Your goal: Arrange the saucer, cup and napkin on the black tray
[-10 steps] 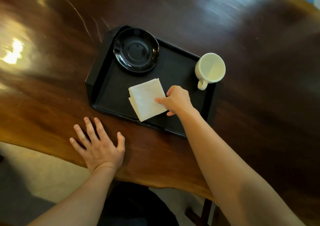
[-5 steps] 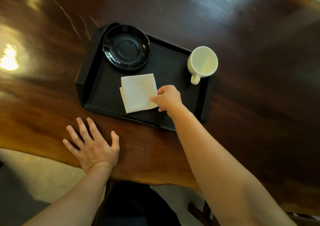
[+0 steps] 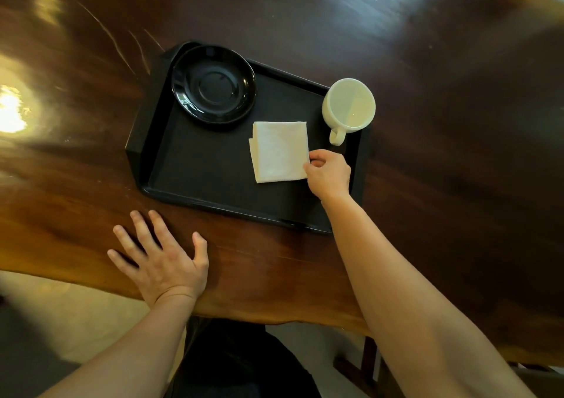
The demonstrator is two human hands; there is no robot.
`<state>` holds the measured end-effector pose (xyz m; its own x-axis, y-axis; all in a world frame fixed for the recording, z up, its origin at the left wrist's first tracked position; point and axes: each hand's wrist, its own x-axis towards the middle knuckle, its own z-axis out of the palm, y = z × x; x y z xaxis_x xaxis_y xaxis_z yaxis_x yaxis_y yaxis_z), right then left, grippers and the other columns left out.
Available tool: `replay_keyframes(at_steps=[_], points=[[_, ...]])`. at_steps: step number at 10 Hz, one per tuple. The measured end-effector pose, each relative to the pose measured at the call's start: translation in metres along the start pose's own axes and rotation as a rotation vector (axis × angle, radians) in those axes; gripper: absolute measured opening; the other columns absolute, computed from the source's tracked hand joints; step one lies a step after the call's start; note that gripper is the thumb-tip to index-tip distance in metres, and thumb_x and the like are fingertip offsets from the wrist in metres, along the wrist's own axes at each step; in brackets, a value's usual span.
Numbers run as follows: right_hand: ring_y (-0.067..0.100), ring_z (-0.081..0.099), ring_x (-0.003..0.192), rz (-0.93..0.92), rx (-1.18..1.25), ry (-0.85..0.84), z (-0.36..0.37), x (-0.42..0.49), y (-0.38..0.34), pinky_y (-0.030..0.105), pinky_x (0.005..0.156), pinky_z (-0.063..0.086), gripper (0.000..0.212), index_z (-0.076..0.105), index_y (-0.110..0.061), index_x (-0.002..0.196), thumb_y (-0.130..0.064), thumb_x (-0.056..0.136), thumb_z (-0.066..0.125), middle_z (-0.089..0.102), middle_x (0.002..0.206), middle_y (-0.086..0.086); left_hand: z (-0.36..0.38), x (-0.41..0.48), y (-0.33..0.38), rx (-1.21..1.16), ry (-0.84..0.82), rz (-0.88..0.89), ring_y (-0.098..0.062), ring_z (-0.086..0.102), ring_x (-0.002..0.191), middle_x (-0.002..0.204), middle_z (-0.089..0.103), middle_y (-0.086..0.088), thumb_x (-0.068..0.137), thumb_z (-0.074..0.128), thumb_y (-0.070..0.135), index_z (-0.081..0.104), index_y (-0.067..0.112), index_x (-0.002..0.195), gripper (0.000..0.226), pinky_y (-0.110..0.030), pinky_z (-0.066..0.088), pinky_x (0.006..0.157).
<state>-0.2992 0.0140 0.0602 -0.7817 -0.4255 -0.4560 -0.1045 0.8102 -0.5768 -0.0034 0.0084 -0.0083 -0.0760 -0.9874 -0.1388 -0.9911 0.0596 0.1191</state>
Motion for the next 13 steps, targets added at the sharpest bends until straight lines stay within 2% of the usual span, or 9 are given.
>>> replay_keyframes(at_steps=[1,2,4,5,6,7,8,11,13], points=[[0.007,0.060,0.078,-0.065,-0.046,0.001,0.007,-0.007,0.005,0.013,0.058,0.038,0.028,0.070,-0.018,0.122,-0.011,0.096,0.062,0.068,0.087,-0.006,0.000,0.000,0.000,0.002,-0.001,0.001,-0.044,0.010,0.158,0.169,0.020,-0.019,0.089,0.038,0.061,0.025,0.012,0.160,0.088,-0.063,0.002,0.123],[0.003,0.056,0.069,-0.088,-0.049,0.005,0.014,-0.014,0.013,0.012,0.058,0.035,0.029,0.069,-0.019,0.124,-0.012,0.097,0.061,0.061,0.076,-0.014,-0.001,0.000,0.000,0.004,-0.006,0.000,-0.045,0.010,0.158,0.169,0.020,-0.019,0.089,0.038,0.061,0.025,0.012,0.160,0.088,-0.063,0.002,0.123],[0.004,0.057,0.071,-0.088,-0.035,0.022,0.013,-0.013,0.014,0.015,0.062,0.045,0.029,0.069,-0.019,0.123,-0.014,0.096,0.065,0.062,0.080,-0.011,-0.002,0.000,0.001,-0.004,-0.005,0.002,-0.045,0.012,0.157,0.169,0.021,-0.019,0.089,0.039,0.061,0.027,0.011,0.160,0.088,-0.064,0.003,0.123],[0.004,0.057,0.072,-0.099,-0.056,0.032,0.011,-0.008,0.011,0.017,0.064,0.044,0.028,0.071,-0.019,0.122,-0.013,0.095,0.065,0.062,0.079,-0.011,-0.002,0.000,0.001,0.001,-0.012,0.003,-0.045,0.011,0.157,0.169,0.021,-0.019,0.089,0.038,0.061,0.026,0.011,0.160,0.088,-0.064,0.003,0.123],[0.007,0.058,0.074,-0.123,-0.099,0.022,0.009,-0.005,0.009,0.024,0.070,0.049,0.028,0.071,-0.020,0.123,-0.013,0.096,0.063,0.063,0.082,-0.008,-0.001,0.000,0.000,0.004,-0.013,0.002,-0.045,0.011,0.158,0.170,0.020,-0.019,0.089,0.038,0.062,0.026,0.012,0.160,0.088,-0.064,0.003,0.124],[0.015,0.062,0.091,-0.160,-0.160,0.023,0.007,-0.003,0.007,0.033,0.082,0.054,0.029,0.070,-0.021,0.125,-0.015,0.098,0.061,0.068,0.101,0.001,0.001,0.000,-0.001,0.001,-0.007,0.005,-0.045,0.011,0.158,0.170,0.020,-0.019,0.089,0.038,0.062,0.026,0.012,0.160,0.088,-0.064,0.003,0.124],[0.019,0.061,0.100,-0.206,-0.210,0.035,0.006,0.001,0.003,0.035,0.086,0.054,0.028,0.070,-0.021,0.125,-0.015,0.099,0.059,0.066,0.112,0.004,0.002,0.000,-0.002,-0.002,-0.006,0.005,-0.044,0.011,0.158,0.170,0.020,-0.018,0.089,0.037,0.062,0.025,0.012,0.160,0.088,-0.063,0.003,0.123],[0.022,0.060,0.104,-0.209,-0.235,0.041,0.008,0.001,0.000,0.038,0.090,0.055,0.029,0.068,-0.019,0.127,-0.014,0.100,0.058,0.063,0.116,0.006,0.005,0.001,-0.003,0.003,-0.022,0.006,-0.044,0.010,0.158,0.169,0.020,-0.018,0.089,0.037,0.062,0.025,0.013,0.160,0.088,-0.062,0.001,0.123],[0.026,0.062,0.107,-0.190,-0.324,-0.045,-0.009,-0.010,-0.004,0.040,0.091,0.054,0.038,0.058,-0.015,0.136,-0.014,0.097,0.060,0.065,0.121,0.010,-0.008,-0.002,0.002,0.029,-0.096,0.002,-0.044,0.008,0.158,0.171,0.018,-0.018,0.092,0.037,0.062,0.023,0.012,0.162,0.087,-0.062,-0.001,0.124]])
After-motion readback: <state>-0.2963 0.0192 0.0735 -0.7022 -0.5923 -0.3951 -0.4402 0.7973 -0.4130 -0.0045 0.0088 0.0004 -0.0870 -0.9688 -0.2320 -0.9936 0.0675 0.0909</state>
